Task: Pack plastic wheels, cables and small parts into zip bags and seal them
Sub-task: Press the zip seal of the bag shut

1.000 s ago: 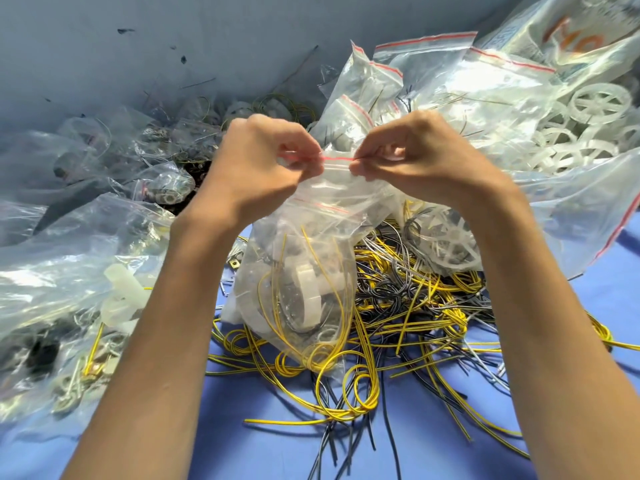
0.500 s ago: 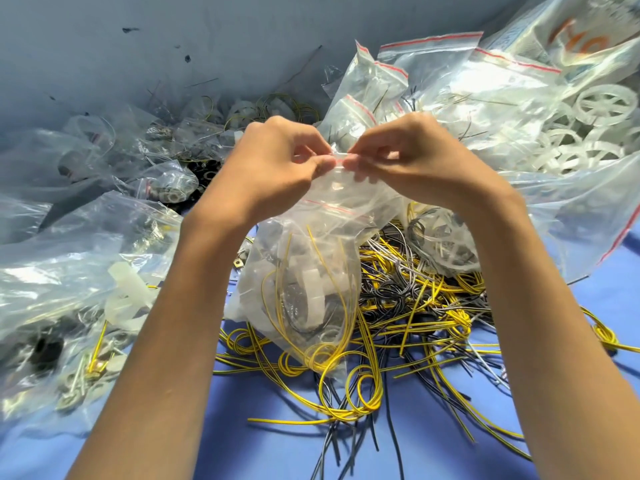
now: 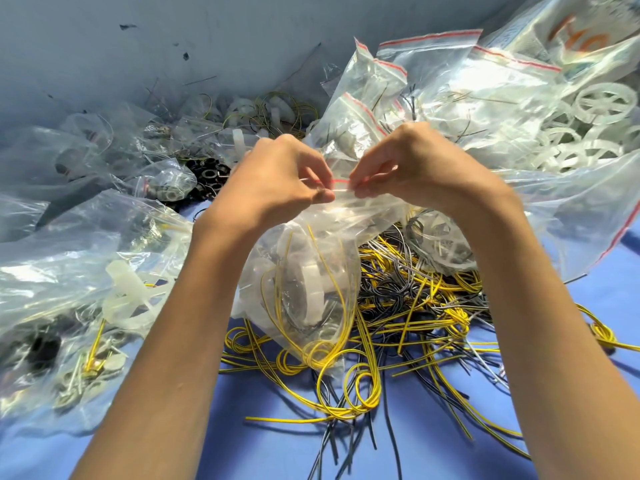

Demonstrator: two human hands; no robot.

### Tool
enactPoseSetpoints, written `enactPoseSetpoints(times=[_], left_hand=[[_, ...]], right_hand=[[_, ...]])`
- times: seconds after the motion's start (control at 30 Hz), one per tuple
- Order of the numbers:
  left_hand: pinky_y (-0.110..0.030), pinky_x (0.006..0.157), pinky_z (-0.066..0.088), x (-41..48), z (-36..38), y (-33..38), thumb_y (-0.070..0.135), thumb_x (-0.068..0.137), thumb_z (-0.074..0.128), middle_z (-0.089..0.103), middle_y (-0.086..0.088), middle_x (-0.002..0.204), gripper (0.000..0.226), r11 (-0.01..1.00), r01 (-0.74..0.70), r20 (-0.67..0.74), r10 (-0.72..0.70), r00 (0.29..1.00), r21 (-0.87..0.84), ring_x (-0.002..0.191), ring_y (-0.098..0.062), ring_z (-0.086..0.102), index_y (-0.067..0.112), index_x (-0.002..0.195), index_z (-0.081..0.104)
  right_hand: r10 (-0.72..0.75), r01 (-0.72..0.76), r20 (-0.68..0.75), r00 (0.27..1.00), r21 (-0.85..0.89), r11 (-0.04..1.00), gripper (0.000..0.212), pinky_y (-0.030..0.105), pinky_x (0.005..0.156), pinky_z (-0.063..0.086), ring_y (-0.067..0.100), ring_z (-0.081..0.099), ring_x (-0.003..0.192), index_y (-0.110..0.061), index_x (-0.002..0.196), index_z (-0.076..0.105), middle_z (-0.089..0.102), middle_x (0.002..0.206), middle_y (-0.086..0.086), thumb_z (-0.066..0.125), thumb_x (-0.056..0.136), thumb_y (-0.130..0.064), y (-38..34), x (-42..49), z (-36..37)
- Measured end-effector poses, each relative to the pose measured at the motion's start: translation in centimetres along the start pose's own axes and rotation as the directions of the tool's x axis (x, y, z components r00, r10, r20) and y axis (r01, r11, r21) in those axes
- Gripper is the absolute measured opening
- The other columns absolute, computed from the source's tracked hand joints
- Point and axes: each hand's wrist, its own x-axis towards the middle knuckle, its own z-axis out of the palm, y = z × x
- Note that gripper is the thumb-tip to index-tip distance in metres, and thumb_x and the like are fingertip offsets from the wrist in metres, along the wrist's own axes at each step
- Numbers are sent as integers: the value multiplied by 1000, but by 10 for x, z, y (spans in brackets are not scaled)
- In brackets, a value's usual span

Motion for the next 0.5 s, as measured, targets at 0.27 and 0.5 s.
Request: enactPoseSetpoints(times=[0.27,0.5], left_hand=[[-22,71,53,-1,2,4,11,62,85,69,9,64,25,997,8,-108,-16,994,-78,62,1,63,31,66,69],[-31,71,57,-6,-7,14,17,63,85,72,2,70,22,997,-20,-198,3,980,-81,66,-7,65,31,73,72]], right_hand=[[-26,25,-20,999,-30,999,12,7,51,39,-5,52,55,-22,87,77,64,67,-5,78,76,-18,-5,2,1],[-107,104,-95,990,-42,994,14,32,62,49,21,61,69,-19,86,77,69,72,9,72,81,-32,-18,5,6]])
